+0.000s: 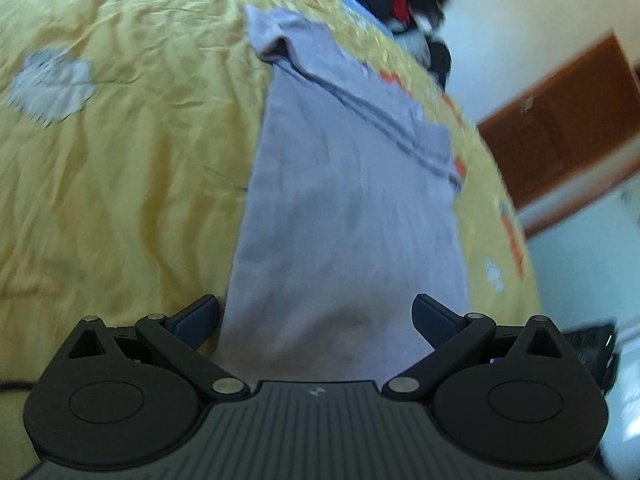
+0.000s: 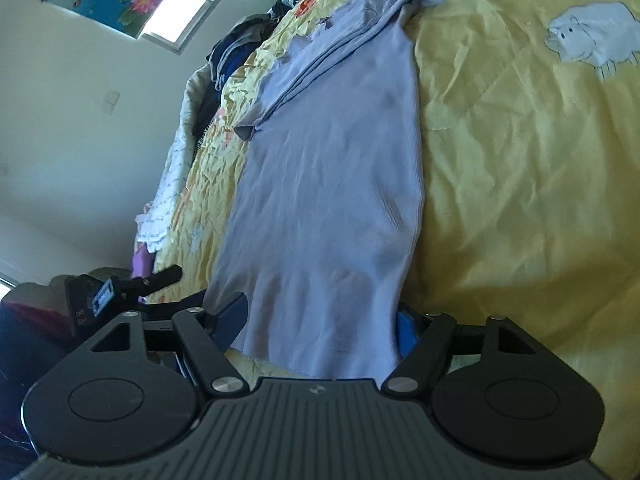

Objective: Fold small clothes
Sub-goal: 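Lower both grippers to the shirt hem and close them on it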

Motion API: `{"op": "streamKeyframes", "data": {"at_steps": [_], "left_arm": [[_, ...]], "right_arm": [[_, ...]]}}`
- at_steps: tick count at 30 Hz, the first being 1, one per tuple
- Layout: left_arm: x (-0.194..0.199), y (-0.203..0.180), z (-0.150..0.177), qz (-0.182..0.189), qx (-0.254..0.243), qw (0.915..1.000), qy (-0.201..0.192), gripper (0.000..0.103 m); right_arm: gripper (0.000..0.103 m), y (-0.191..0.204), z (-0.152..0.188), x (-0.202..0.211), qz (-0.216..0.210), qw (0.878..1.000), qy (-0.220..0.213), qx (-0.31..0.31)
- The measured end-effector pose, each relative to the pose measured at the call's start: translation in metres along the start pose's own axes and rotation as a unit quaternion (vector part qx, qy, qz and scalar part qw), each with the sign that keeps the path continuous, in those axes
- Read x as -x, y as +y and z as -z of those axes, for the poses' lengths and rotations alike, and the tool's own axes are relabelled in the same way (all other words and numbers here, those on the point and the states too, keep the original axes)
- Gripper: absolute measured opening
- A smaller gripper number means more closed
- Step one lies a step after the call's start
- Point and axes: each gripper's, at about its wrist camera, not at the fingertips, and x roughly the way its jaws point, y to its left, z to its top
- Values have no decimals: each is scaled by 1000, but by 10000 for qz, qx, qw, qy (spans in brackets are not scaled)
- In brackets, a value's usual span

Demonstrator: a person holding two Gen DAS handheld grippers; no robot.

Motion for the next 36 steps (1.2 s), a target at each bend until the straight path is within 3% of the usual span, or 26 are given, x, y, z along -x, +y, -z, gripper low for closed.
{"op": "streamKeyframes", "data": {"at_steps": [3,5,8,9,11,13,15,18,21,29,36], "left_arm": [[-5,-9,0,-98,-343,9992,168,75],[-6,-11,0,-140,-475,9985,212,75],[-4,-6,0,-62,-390,9990,201,75],[-2,-5,1,-53,-356,9992,183,70],[-1,-5,2,-179,-368,9991,134,56],[1,-3,2,-283,-367,9989,116,48],[1,-4,2,-413,-475,9980,103,35],[2,-3,3,-495,-544,9972,93,29],[2,2,2,-615,-499,9968,76,7],[8,14,2,-395,-175,9991,48,4],[25,22,-19,353,647,9972,-110,4]], "right_arm": [[69,-3,-1,0,-20,10000,-3,-37],[60,-5,-1,0,21,10000,19,-15],[59,-9,-1,1,-20,10000,26,-66],[57,-10,-1,1,-40,10000,31,-62],[43,-13,-1,1,-90,9999,38,-99],[36,-16,0,2,-53,9999,58,-102],[32,-17,1,2,-72,9999,48,-103],[26,-16,3,0,-69,9999,90,-38],[20,-14,3,-7,-59,9999,125,-28],[10,-13,2,2,-458,9989,-47,-62],[10,-21,-3,17,-929,9934,-239,-622]]}}
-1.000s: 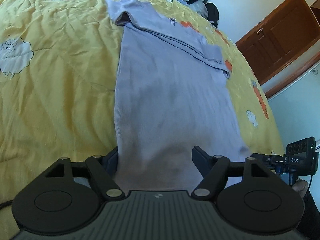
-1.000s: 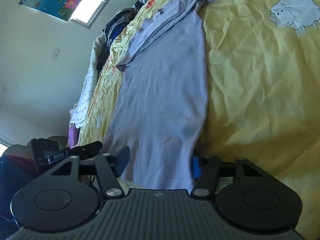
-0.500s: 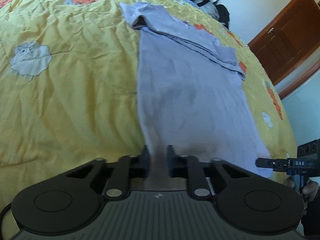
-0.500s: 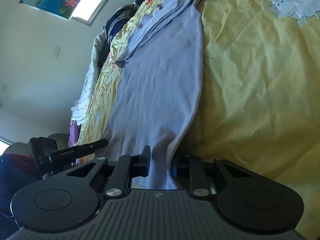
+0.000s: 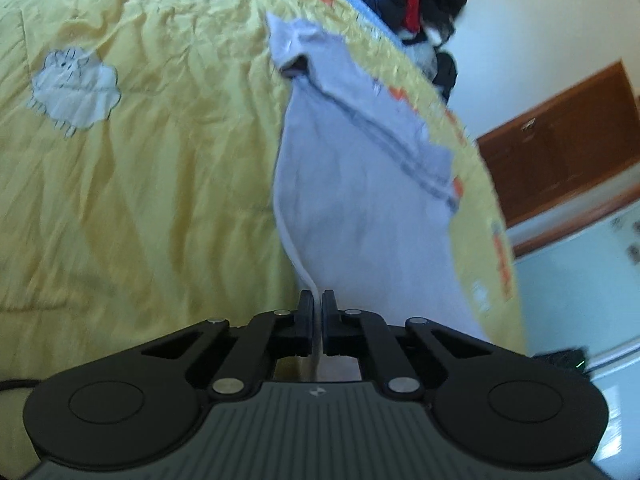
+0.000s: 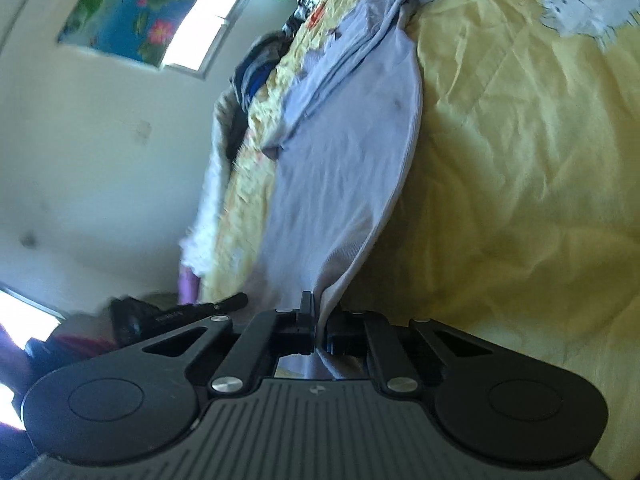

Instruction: Fold small clothes

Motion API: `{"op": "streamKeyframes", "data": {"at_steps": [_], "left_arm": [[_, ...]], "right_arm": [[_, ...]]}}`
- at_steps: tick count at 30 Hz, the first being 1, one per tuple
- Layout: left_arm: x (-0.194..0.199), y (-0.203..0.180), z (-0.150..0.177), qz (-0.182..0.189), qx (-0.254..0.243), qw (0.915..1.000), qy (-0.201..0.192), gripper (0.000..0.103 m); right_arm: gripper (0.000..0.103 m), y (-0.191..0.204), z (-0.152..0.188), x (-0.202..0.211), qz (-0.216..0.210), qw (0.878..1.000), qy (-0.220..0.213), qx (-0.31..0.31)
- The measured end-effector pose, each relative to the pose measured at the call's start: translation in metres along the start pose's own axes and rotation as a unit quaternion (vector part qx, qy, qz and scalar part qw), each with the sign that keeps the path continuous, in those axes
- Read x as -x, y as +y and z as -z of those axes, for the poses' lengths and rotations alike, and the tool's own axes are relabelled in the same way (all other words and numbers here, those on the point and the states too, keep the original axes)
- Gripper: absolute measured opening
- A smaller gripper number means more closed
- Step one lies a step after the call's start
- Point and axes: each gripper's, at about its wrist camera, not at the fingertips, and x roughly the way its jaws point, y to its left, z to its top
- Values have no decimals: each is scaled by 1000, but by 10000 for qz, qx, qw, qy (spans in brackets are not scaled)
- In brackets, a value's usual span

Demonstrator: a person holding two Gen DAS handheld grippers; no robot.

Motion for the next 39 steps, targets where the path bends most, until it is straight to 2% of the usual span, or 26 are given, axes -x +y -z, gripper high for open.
{"op": "streamKeyframes", "data": {"at_steps": [2,4,7,8,10,13,16,19,22,25,26,27,28,29,30,33,36,39], "left_arm": [[3,-4,-10,149,81,9998,-74,4],[2,-13,-23,224,-42,9996,-140,4],[-6,-25,-38,220,-221,9994,-118,4],[-10,-28,-40,133,-347,9993,-65,4],[-14,-30,-39,-99,-545,9985,37,4],[-15,-15,-32,-399,-555,9975,170,4],[-15,4,-19,-557,-196,9976,349,4],[-14,16,-4,-565,115,9970,507,5],[-5,21,12,-298,508,9960,671,7],[6,16,32,25,713,9961,528,10],[9,14,40,138,813,9955,469,17],[10,12,46,264,942,9944,405,34],[11,10,55,430,1102,9924,330,46],[11,8,62,503,1242,9907,236,72],[10,6,70,465,1388,9892,81,78],[0,4,77,417,1481,9880,-101,78],[-17,5,76,326,1774,9836,-44,77],[-22,2,76,320,1867,9818,-147,77]], "right_arm": [[10,1,-6,4,-275,9993,-87,-220],[10,7,-14,6,-469,9984,-154,-278],[10,17,-30,1,-509,9985,-114,-151],[10,20,-34,-1,-511,9986,-79,-115],[10,27,-39,-3,-161,9997,71,141],[10,17,-34,0,-39,9997,244,88],[10,4,-29,7,-400,9986,44,-354],[10,9,-36,6,-799,9957,-115,-458],[10,21,-43,1,-951,9948,-85,-366],[10,26,-46,-2,-1042,9940,-58,-334],[10,25,-47,-2,-1088,9933,-71,-384],[10,24,-47,-2,-1154,9923,-87,-446],[10,24,-48,-2,-1196,9916,-111,-481],[10,24,-48,-1,-1219,9912,-129,-491],[10,24,-48,-1,-1236,9911,-133,-480],[10,26,-49,-3,-1291,9905,-101,-453],[10,28,-49,-4,-1316,9903,-85,-440],[10,30,-50,-4,-1350,9900,-95,-401]]}}
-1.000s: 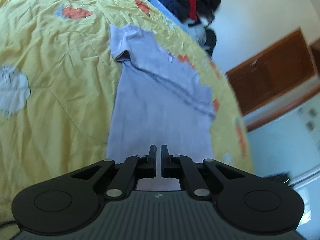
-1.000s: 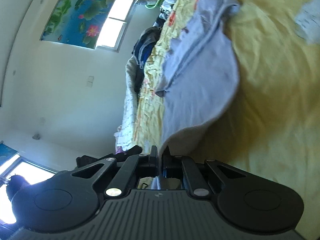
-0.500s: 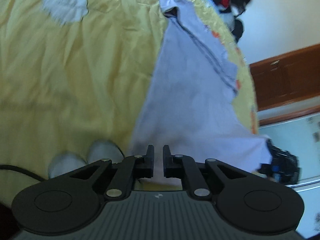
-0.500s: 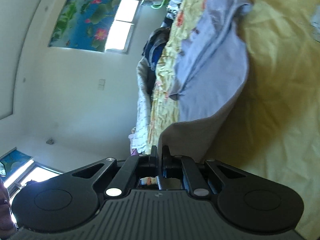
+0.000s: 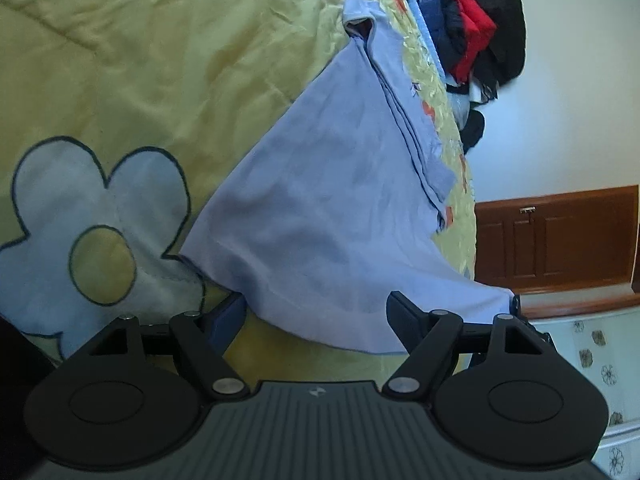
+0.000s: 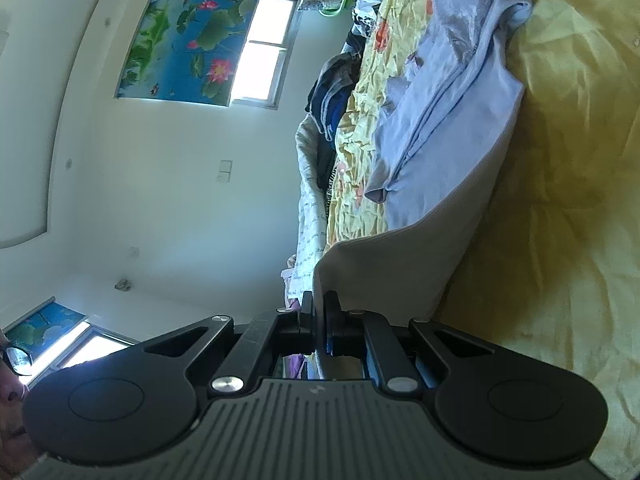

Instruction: Fold small clothes

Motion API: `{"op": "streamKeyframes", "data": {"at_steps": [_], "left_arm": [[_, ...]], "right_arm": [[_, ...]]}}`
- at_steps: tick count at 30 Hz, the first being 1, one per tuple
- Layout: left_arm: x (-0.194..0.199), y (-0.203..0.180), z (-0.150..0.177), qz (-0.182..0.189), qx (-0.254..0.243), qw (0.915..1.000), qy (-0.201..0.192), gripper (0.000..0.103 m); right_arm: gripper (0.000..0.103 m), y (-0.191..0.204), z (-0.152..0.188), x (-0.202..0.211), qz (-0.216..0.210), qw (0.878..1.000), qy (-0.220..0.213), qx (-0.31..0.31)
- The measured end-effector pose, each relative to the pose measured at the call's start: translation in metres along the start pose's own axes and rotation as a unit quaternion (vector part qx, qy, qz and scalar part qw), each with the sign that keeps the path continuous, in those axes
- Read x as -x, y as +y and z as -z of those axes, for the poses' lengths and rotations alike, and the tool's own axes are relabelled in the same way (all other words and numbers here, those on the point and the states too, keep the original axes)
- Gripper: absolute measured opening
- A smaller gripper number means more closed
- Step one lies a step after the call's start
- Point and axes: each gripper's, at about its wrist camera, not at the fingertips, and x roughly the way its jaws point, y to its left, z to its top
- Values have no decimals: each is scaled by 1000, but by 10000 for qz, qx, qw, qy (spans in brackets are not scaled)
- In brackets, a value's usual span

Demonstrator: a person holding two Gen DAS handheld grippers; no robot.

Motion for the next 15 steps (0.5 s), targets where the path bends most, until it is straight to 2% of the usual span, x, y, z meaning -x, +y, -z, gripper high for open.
{"op": "streamKeyframes", "data": {"at_steps": [2,4,6,10,14,15], "left_arm": [[-2,-2,2,16,57,10000,-14,77],[0,1,8,40,146,9997,174,77],[0,2,10,14,182,9996,201,77],[0,3,2,7,358,9992,-154,77],[-4,-9,-5,-218,155,9987,-437,76],[-3,-12,-4,-300,36,9985,-453,71]], "right_arm": [[10,0,0,0,-11,10000,13,24],[10,0,1,-3,-12,10000,41,20],[10,-2,1,-6,20,10000,64,30],[10,-6,3,-6,-11,10000,57,-16],[10,-6,7,-7,-8,10000,79,-31],[10,-6,8,-6,-6,10000,74,-32]]}}
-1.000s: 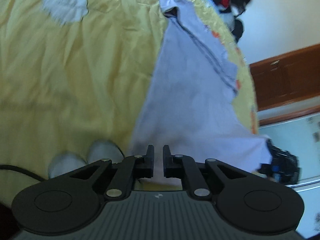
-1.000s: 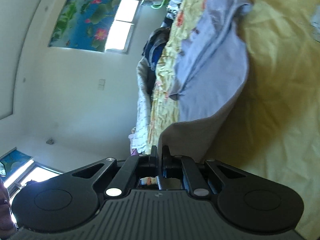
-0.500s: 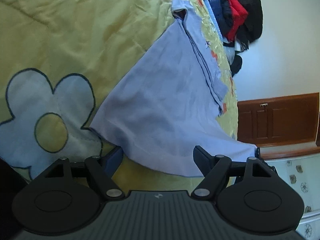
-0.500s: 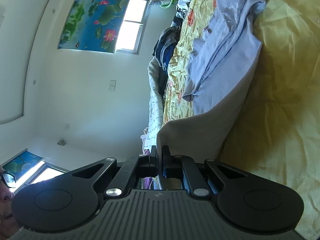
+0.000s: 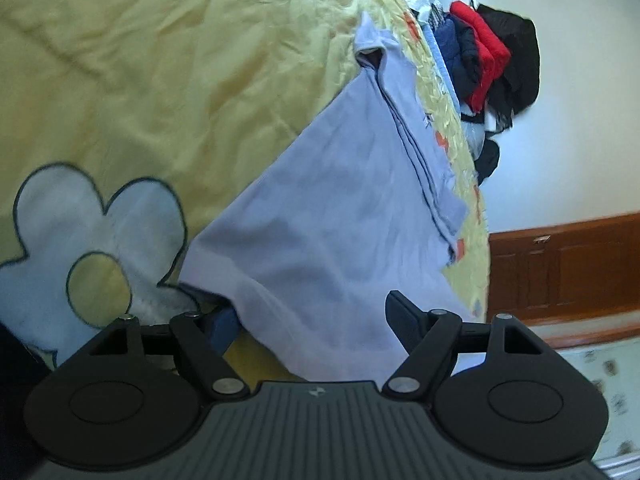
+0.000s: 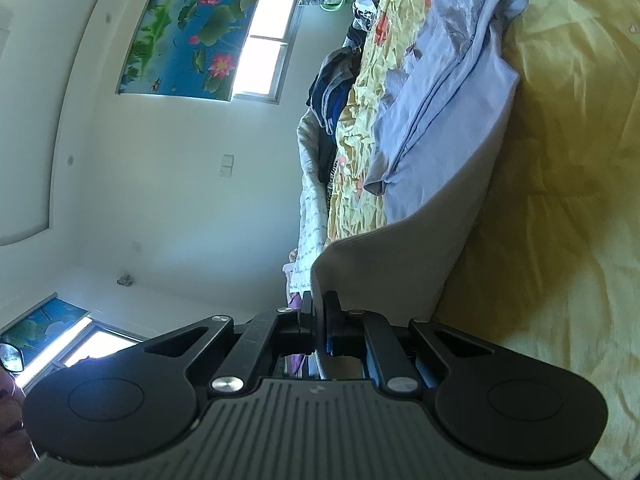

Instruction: Fold small clothes

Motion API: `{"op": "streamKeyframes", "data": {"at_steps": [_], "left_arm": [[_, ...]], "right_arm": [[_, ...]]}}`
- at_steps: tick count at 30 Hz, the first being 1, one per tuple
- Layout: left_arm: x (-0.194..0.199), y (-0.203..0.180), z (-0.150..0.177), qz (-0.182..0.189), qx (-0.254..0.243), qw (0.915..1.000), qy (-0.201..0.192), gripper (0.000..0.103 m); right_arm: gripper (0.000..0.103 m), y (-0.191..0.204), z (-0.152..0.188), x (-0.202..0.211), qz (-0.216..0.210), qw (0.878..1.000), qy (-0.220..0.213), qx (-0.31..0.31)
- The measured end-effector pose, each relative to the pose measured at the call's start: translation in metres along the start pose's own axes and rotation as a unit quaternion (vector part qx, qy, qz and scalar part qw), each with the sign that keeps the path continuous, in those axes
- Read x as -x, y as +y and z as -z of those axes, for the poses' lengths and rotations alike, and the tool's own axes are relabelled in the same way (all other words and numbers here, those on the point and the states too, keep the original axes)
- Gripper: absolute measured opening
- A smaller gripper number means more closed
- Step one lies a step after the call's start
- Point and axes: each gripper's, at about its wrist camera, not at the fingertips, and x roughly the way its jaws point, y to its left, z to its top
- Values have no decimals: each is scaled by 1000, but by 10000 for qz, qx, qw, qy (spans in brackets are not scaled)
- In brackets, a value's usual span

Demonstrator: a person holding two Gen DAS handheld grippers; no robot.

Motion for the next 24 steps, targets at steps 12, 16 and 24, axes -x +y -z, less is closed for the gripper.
{"op": "streamKeyframes", "data": {"at_steps": [12,16,24], "left_arm": [[15,0,3,-868,-422,9932,-643,8],[16,0,6,-1021,-521,9903,-790,2],[37,-46,-9,-450,-1204,9847,-1177,1]], "right_arm": [[10,-11,8,4,177,9997,-90,-121],[10,-15,8,4,218,9996,-89,-133],[10,-16,1,8,52,9995,-180,-270]]}}
